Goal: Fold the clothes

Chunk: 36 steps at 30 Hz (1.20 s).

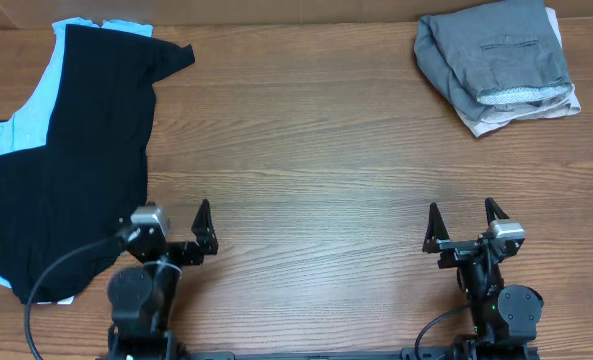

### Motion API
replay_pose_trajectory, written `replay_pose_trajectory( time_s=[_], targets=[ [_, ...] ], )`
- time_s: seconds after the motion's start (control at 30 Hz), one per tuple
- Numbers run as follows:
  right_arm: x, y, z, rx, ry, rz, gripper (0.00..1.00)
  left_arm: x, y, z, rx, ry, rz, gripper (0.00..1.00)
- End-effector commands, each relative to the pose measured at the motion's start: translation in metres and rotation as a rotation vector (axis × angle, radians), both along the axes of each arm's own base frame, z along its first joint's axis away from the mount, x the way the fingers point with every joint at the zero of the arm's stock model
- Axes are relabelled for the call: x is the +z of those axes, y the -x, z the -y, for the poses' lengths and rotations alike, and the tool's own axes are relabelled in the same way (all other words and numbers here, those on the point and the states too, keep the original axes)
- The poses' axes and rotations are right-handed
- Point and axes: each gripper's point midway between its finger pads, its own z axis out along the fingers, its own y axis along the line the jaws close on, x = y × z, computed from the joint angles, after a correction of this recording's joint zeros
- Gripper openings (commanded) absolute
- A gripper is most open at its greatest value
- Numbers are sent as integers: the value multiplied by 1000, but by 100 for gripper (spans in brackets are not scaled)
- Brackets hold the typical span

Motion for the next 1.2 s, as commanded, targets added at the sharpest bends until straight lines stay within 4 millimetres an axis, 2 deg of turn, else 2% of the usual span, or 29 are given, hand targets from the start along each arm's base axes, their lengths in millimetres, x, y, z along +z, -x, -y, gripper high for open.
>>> replay_pose_trajectory(
  time_s=[0.0,0.1,0.27,0.47,1.17],
  targets=[
    [-2,0,0,-3,-1,3,100,-2,7,8,-65,-101,68,100],
    [-2,0,0,-3,-1,3,100,-5,11,18,-135,-193,110,100],
    [-2,0,0,-3,-1,3,100,-11,15,10,-92,-213,84,100],
    [-2,0,0,-3,-1,3,100,-3,16,0,-33,-223,116,100],
    [-2,0,0,-3,-1,3,100,0,16,0,-32,-223,129,100]
  ],
)
